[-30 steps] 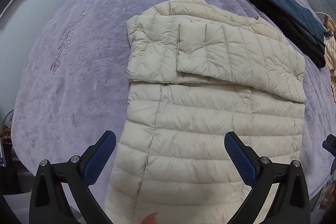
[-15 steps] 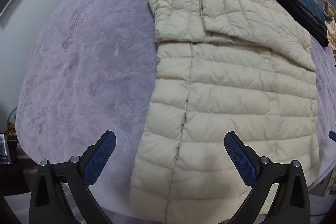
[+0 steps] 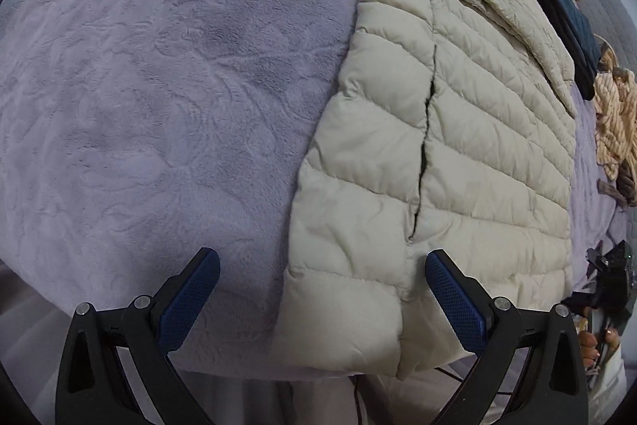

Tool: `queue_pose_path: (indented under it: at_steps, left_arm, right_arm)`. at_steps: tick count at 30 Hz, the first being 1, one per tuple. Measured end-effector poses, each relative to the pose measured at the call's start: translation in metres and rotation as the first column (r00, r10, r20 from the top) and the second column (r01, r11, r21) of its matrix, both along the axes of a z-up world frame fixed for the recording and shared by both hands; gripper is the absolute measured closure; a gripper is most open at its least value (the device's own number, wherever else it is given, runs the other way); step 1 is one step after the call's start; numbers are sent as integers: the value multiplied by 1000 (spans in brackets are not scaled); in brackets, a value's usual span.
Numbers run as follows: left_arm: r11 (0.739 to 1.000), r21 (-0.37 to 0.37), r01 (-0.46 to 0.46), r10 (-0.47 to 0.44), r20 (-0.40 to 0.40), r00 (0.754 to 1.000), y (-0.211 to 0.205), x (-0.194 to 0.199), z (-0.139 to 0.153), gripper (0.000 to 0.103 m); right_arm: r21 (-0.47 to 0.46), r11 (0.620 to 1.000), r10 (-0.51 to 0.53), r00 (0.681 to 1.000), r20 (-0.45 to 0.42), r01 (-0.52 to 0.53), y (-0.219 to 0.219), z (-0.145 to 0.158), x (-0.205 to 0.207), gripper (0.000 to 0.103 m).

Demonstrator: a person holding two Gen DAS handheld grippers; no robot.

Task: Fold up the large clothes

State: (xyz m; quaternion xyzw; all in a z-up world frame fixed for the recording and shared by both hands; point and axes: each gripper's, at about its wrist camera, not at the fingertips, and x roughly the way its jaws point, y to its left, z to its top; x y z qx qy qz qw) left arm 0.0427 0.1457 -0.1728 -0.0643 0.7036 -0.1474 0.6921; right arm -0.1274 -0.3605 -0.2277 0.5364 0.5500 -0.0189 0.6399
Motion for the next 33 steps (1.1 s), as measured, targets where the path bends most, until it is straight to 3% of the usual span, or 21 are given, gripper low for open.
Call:
queue_pose_path:
  at_steps: [8,9,11,12,13,14,15,16,19,24,33]
  left_arm:
    - [990,-118,73,-72,13,997,-31,-4,8,2]
    - [990,-120,78,-76,18,997,-33,-4,9,7]
    - [991,-103,91,-89,22,996,-36,-4,10,45]
    - [991,-93,93,-92,17,996,-34,-2,8,55]
    - [991,-97,90,-89,11,996,-32,-1,7,72]
    - [990,-114,80,-80,6,997,-33,0,6,83]
    - [988,-139,69,-69,7,998,-28,1,8,86]
    - [985,-162,62,-62,7,998,-23,1,10,89]
    - [972,-226,62,-58,24,998,-16,2,26,91]
    - [949,-311,51,-24,88,996,-12,19,70,91]
    - [930,-368,14,85,254,963,-41,107,155,91]
  right_arm:
    - [108,992,-78,991,113,66,28,4,7,0]
    - [111,991,-87,988,125,73,30,7,8,0]
    - [105,991,-102,985,137,88,35,13,6,1]
    - [102,990,-107,984,140,93,36,15,6,8]
    - [102,990,-110,984,139,96,35,17,5,24]
    - [103,990,-113,985,129,100,35,17,4,37]
    - [102,989,-117,987,111,106,35,16,3,68]
    - [101,989,-122,988,96,112,35,15,3,91]
    - [107,989,-115,985,130,101,32,19,3,92]
    - [128,990,-79,969,236,50,24,52,27,92]
    - [79,996,11,910,413,-48,-14,135,129,92]
